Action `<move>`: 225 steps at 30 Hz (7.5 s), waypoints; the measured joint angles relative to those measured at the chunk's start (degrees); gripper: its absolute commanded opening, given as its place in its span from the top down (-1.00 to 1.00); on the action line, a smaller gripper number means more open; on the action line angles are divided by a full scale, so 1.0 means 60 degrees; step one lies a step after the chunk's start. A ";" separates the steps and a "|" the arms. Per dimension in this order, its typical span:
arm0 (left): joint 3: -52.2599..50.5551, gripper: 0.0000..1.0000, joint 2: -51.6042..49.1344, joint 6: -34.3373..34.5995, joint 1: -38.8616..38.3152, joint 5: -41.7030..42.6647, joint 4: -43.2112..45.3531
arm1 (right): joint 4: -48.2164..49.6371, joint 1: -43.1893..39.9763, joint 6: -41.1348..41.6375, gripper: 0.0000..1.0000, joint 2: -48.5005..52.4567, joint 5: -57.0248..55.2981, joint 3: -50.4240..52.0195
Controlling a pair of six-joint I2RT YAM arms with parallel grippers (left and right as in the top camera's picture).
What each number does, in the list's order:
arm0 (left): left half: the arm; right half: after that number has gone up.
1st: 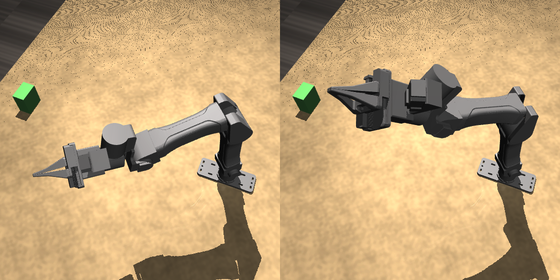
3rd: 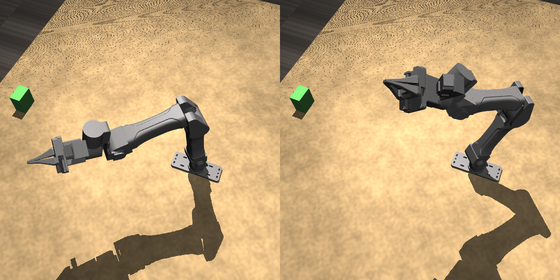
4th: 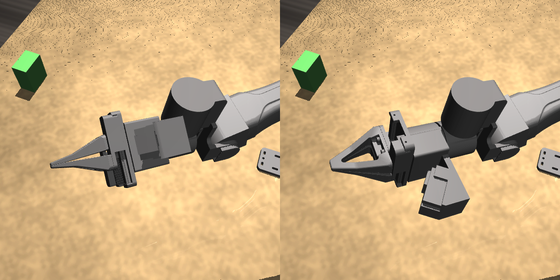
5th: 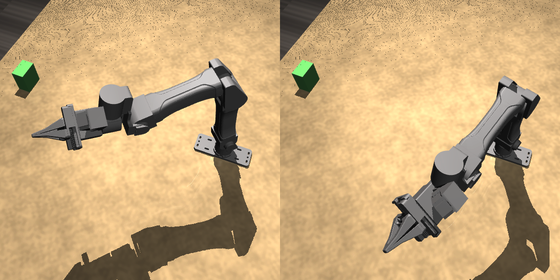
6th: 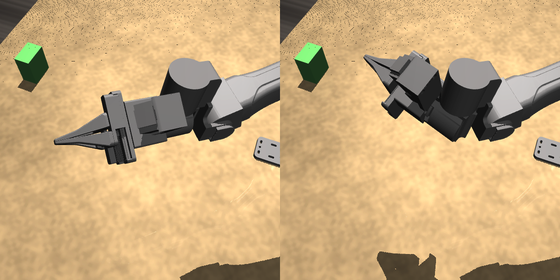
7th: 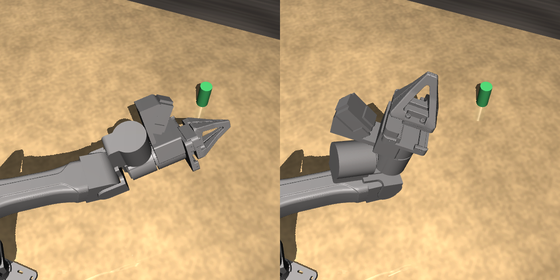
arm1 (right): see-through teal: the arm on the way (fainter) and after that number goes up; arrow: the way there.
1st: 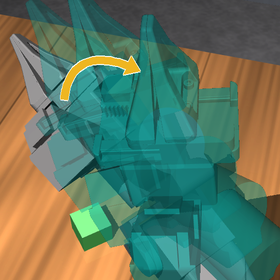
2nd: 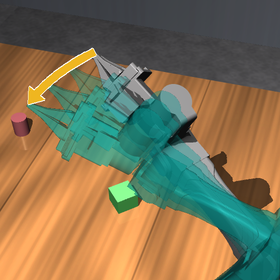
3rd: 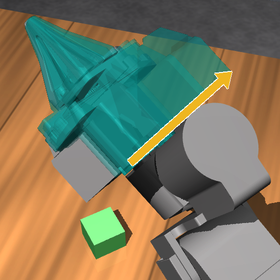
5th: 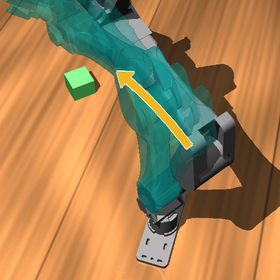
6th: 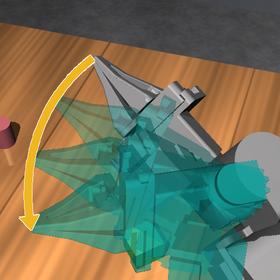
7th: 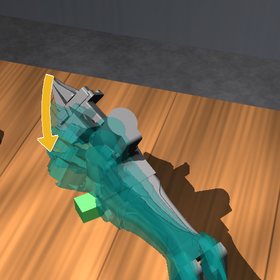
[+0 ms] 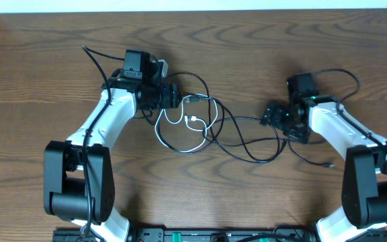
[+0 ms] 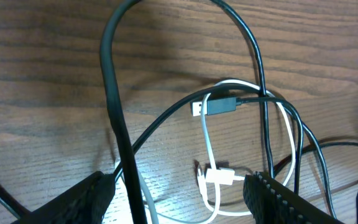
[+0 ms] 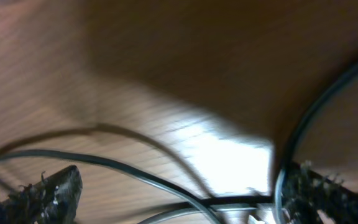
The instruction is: Untangle cables
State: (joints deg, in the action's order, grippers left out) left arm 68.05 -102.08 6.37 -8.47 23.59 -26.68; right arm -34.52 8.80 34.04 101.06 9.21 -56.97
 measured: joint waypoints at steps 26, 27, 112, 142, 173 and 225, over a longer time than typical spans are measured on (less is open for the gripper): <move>0.0000 -0.44 0.0000 0.0000 0.0000 0.0000 0.0011 | 0.2845 0.1912 -0.0820 -0.07 0.1337 0.2393 -0.0601; 0.0000 -0.44 0.0000 0.0000 0.0000 0.0000 0.0011 | 0.2914 0.1949 -0.0845 0.13 0.1351 0.2393 -0.0594; 0.0000 -0.46 0.0000 0.0776 0.0011 -0.1177 -0.0117 | 0.4375 0.5548 -0.1563 -0.69 0.1137 -0.0831 -0.1253; 0.0000 -0.99 0.0000 0.3253 0.1024 -0.1468 -0.0004 | 0.6298 0.6189 -0.1464 -0.55 0.1581 -0.1282 -0.1257; 0.0000 -0.99 0.0000 0.3694 0.1519 -0.1559 -0.0055 | 0.6499 0.6171 -0.2153 -0.64 0.2484 -0.1096 -0.1257; 0.0000 -0.99 0.0000 0.3697 0.1519 -0.1559 -0.0091 | 0.5493 0.6827 -0.3530 0.99 0.2885 -0.2885 -0.1778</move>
State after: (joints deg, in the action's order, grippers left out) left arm 68.05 -102.08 28.56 0.64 14.24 -27.22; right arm -1.56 49.76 12.86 118.37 -8.10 -67.64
